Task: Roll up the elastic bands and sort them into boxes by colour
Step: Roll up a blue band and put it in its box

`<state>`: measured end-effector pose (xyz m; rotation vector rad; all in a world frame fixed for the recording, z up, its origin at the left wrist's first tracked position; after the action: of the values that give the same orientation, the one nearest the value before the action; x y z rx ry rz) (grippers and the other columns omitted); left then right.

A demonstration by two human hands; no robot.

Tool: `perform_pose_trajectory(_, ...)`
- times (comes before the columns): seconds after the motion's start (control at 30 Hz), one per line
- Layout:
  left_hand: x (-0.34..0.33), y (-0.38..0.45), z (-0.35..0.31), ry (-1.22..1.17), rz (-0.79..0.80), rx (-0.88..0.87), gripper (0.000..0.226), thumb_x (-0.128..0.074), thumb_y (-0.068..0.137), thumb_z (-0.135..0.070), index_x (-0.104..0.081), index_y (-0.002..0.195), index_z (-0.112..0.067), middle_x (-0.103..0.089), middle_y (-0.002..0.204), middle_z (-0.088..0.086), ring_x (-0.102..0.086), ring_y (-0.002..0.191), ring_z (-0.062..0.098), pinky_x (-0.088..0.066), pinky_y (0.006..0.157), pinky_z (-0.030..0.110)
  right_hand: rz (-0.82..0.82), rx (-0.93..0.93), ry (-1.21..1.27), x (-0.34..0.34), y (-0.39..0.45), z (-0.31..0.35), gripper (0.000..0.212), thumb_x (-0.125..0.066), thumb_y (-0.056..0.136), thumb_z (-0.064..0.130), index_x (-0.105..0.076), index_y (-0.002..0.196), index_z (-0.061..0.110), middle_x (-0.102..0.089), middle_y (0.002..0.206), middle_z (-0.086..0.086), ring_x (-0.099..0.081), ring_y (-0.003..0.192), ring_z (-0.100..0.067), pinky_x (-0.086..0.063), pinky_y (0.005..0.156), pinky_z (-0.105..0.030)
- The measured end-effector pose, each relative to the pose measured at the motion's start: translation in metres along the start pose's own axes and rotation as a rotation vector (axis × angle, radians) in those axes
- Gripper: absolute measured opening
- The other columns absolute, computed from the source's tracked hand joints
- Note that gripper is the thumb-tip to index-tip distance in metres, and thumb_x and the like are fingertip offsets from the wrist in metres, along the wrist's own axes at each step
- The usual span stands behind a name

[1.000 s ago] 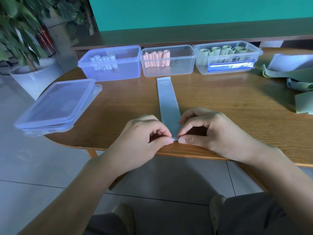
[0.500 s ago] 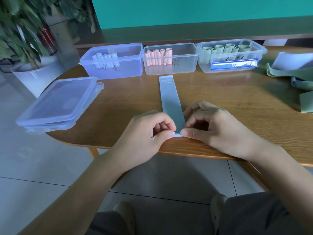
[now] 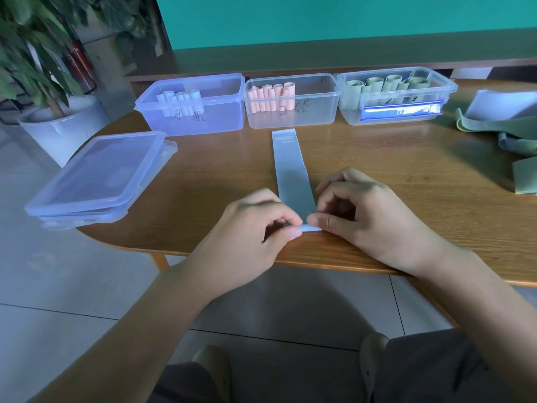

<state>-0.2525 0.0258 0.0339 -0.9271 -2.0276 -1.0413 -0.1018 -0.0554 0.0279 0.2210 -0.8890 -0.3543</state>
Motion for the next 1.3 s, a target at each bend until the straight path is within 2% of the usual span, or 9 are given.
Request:
perform_pose_trajectory(0.17, -0.0003, 0.0024, 0.0024, 0.021, -0.009, 0.005, 0.012, -0.069, 0.092, -0.027, -0.078, 0.098, -0.024, -0.061, 0.094, -0.015, -0.057, 0.090, -0.003, -0.040, 0.076, 0.005, 0.066, 0.104, 0.032, -0.0013, -0.0036, 0.0064, 0.012, -0.078, 0.082, 0.034, -0.078, 0.090, 0.025, -0.062, 0.110, 0.009, -0.062, 0.104, -0.003, -0.043, 0.090, -0.010)
perform_pose_trajectory(0.33, 0.0013, 0.0013, 0.0036, 0.038, -0.054, 0.017, 0.015, -0.069, 0.091, -0.030, -0.078, 0.102, -0.025, -0.062, 0.097, -0.015, -0.057, 0.092, -0.001, -0.044, 0.078, 0.007, 0.033, 0.102, 0.022, -0.0008, -0.0023, 0.0037, 0.010, -0.081, 0.081, 0.030, -0.080, 0.089, 0.023, -0.066, 0.104, 0.010, -0.063, 0.099, -0.002, -0.043, 0.087, -0.009)
perform_pose_trajectory(0.47, 0.0033, -0.0002, 0.0026, 0.004, -0.079, 0.012, 0.007, -0.075, 0.088, -0.023, -0.077, 0.095, -0.022, -0.061, 0.092, -0.016, -0.056, 0.084, -0.006, -0.040, 0.072, 0.003, 0.010, 0.106, -0.002, -0.0004, -0.0011, 0.0033, 0.010, -0.079, 0.084, 0.029, -0.081, 0.089, 0.021, -0.067, 0.102, 0.009, -0.064, 0.095, -0.003, -0.042, 0.085, -0.009)
perform_pose_trajectory(0.67, 0.0014, 0.0034, 0.0048, 0.020, -0.061, 0.043, 0.005, -0.075, 0.088, -0.026, -0.075, 0.092, -0.023, -0.060, 0.088, -0.017, -0.054, 0.081, -0.006, -0.036, 0.071, 0.003, -0.032, 0.122, -0.048, 0.0002, -0.0010, 0.0026, 0.012, -0.074, 0.089, 0.029, -0.081, 0.090, 0.019, -0.065, 0.101, 0.010, -0.064, 0.089, -0.002, -0.044, 0.081, -0.010)
perform_pose_trajectory(0.83, 0.0005, 0.0065, 0.0068, 0.031, -0.061, 0.052, 0.006, -0.075, 0.088, -0.026, -0.076, 0.092, -0.022, -0.060, 0.088, -0.015, -0.055, 0.080, -0.006, -0.036, 0.070, 0.003, -0.065, 0.161, -0.072, -0.0006, -0.0015, 0.0058, 0.014, -0.073, 0.089, 0.030, -0.077, 0.098, 0.020, -0.062, 0.108, 0.007, -0.062, 0.086, -0.004, -0.047, 0.084, -0.014)
perform_pose_trajectory(1.03, -0.0003, 0.0088, 0.0083, 0.082, -0.061, 0.049, 0.011, -0.070, 0.092, -0.031, -0.077, 0.096, -0.024, -0.063, 0.094, -0.014, -0.057, 0.086, 0.002, -0.040, 0.074, 0.006, -0.036, 0.145, -0.056, -0.0021, 0.0012, 0.0034, 0.009, -0.078, 0.086, 0.027, -0.077, 0.093, 0.022, -0.065, 0.102, 0.011, -0.064, 0.091, -0.006, -0.049, 0.084, -0.020)
perform_pose_trajectory(1.17, 0.0021, 0.0093, 0.0091, 0.087, -0.103, 0.042, 0.013, -0.072, 0.091, -0.027, -0.078, 0.100, -0.021, -0.064, 0.097, -0.011, -0.056, 0.086, 0.002, -0.040, 0.077, 0.003, -0.041, 0.148, -0.074, -0.0030, 0.0042, 0.0013, 0.005, -0.078, 0.088, 0.023, -0.078, 0.092, 0.020, -0.066, 0.098, 0.011, -0.061, 0.088, 0.002, -0.043, 0.082, -0.010)
perform_pose_trajectory(1.3, 0.0048, 0.0070, 0.0080, 0.075, -0.110, 0.056, 0.010, -0.074, 0.089, -0.024, -0.075, 0.099, -0.024, -0.055, 0.088, -0.022, -0.056, 0.082, -0.003, -0.041, 0.071, 0.003, -0.035, 0.155, -0.097, -0.0027, 0.0062, 0.0013, 0.004, -0.076, 0.090, 0.021, -0.079, 0.090, 0.019, -0.066, 0.097, 0.010, -0.058, 0.084, 0.009, -0.038, 0.079, -0.005)
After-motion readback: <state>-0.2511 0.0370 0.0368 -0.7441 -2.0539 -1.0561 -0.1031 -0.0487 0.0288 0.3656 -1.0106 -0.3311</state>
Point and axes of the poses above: each hand's wrist, its own y-axis towards the middle knuckle, its own x-axis out of the back of the hand, z = x × y, the point moved 7 cm from there along y, towards the middle knuckle
